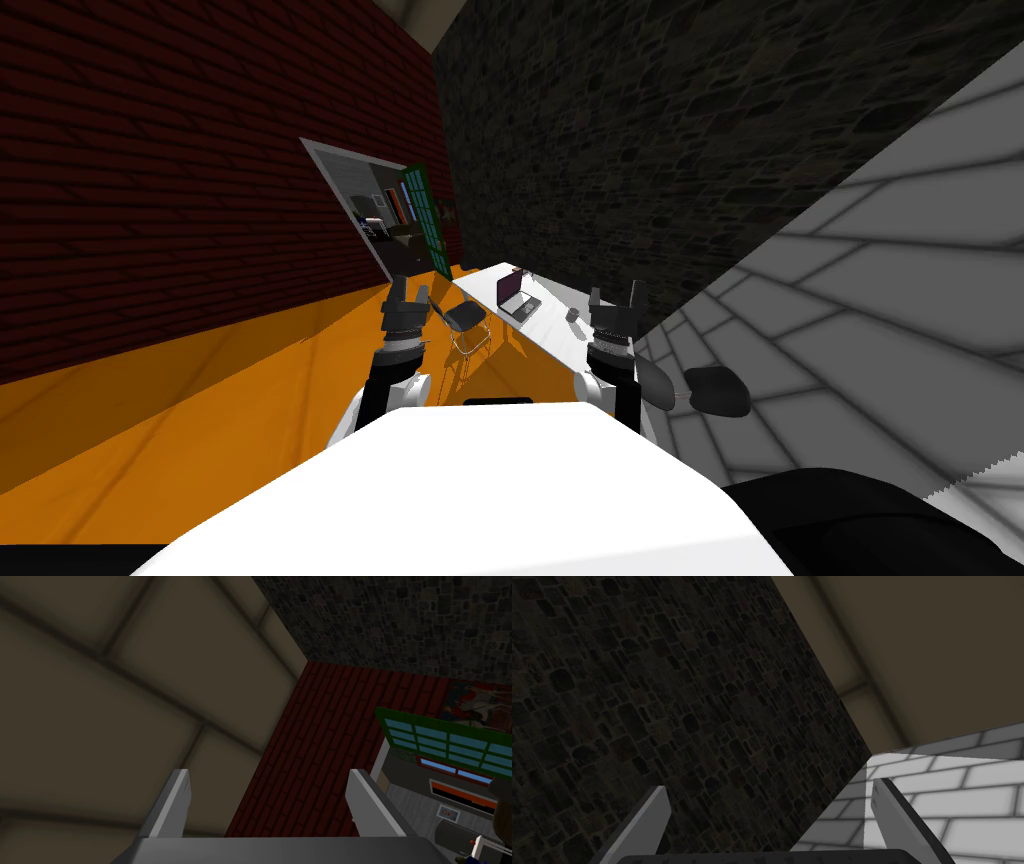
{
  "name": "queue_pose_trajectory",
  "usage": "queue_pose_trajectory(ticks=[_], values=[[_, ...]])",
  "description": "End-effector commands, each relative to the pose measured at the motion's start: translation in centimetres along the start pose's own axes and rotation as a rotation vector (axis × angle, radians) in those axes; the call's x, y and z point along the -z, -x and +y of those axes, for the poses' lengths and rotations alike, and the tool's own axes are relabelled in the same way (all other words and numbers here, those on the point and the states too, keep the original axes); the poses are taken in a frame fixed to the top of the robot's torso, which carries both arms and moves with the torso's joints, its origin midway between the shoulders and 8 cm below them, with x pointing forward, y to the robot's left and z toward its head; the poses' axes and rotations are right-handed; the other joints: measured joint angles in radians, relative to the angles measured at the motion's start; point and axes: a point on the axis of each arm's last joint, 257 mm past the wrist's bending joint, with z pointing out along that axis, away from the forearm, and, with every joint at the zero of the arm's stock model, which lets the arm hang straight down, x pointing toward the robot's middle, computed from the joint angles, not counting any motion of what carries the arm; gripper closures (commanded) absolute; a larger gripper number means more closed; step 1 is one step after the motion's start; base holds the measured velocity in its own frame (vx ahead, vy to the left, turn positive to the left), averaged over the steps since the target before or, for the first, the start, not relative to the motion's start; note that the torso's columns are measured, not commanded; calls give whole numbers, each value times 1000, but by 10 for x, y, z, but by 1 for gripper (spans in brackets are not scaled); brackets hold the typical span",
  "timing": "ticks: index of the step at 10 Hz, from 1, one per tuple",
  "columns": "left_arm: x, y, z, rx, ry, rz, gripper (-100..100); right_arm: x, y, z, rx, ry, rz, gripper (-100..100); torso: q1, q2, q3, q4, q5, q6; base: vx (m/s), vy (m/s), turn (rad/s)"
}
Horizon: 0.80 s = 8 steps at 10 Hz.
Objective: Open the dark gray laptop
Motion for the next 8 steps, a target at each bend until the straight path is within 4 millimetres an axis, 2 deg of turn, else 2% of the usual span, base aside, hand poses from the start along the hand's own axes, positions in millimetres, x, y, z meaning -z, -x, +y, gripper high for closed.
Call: queue_pose_trajectory(ticks=[1, 8], values=[[0, 0, 0, 0, 0, 0, 0, 0, 0, 0, 0, 0, 0, 0, 0, 40, -82, 41, 0, 0, 0, 0, 0], [0, 0, 0, 0, 0, 0, 0, 0, 0, 0, 0, 0, 0, 0, 0, 544, -1087, 544, 0, 0, 0, 0, 0]])
